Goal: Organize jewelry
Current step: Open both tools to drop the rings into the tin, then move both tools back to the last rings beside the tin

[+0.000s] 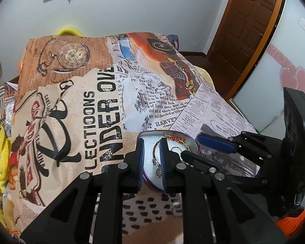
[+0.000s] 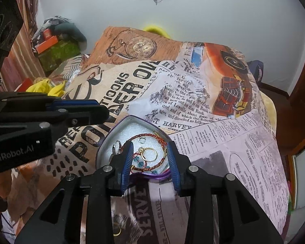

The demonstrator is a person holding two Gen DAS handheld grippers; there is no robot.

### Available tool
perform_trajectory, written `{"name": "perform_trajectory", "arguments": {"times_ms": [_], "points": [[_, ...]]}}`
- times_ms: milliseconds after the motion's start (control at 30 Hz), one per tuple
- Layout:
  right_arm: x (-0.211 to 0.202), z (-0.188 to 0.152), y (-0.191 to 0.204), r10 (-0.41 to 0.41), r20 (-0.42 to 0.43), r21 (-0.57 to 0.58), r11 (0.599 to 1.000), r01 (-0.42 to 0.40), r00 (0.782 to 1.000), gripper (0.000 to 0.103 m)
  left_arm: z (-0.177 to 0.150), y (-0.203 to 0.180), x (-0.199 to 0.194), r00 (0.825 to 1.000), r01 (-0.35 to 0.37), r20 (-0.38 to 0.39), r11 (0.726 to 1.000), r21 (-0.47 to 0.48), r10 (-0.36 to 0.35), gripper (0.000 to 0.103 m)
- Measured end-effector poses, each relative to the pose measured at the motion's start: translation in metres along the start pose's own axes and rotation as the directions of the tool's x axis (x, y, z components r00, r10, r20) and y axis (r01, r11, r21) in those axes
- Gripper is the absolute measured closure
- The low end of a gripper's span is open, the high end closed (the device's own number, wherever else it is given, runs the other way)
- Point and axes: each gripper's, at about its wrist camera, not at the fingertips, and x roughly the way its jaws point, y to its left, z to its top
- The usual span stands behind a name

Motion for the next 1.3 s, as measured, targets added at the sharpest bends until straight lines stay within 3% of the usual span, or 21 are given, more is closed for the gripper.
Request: {"name": "perform_trajectory", "arguments": {"times_ms": [367, 500, 733, 1000, 1300], "points": [[-0.055, -0.009, 0.003, 0.001, 0.057, 0.046, 0.999, -0.004, 0.998, 0.071, -0.016, -0.032, -0.064, 0.997, -0.041, 0.07, 0.997, 0.063, 0.037, 0.087], [-0.078, -0.015, 0.008, -0.012, 0.083, 0.044, 0.999, 0.008, 0.997, 0.071, -0.027, -0.041, -0.085, 0.994, -0.057, 0.099, 0.996, 0.075, 0.05, 0.072], [-0.108, -0.027, 0.018, -0.031, 0.118, 0.042, 0.999, 0.027, 0.993, 0.058, -0.051, -0.051, -0.113, 0.99, -0.075, 0.123, 0.994, 0.079, 0.065, 0.067], [-0.118, -0.043, 0.022, -0.041, 0.112, 0.045, 0.998, 0.036, 0.993, 0.058, -0.076, -0.052, -0.112, 0.994, -0.075, 0.087, 0.995, 0.067, 0.069, 0.066], [-0.103, -0.062, 0.019, -0.048, 0.046, 0.055, 0.997, 0.046, 0.998, 0.058, -0.097, -0.05, -0.091, 0.995, -0.1, 0.023, 0.992, 0.073, 0.098, 0.066]]}}
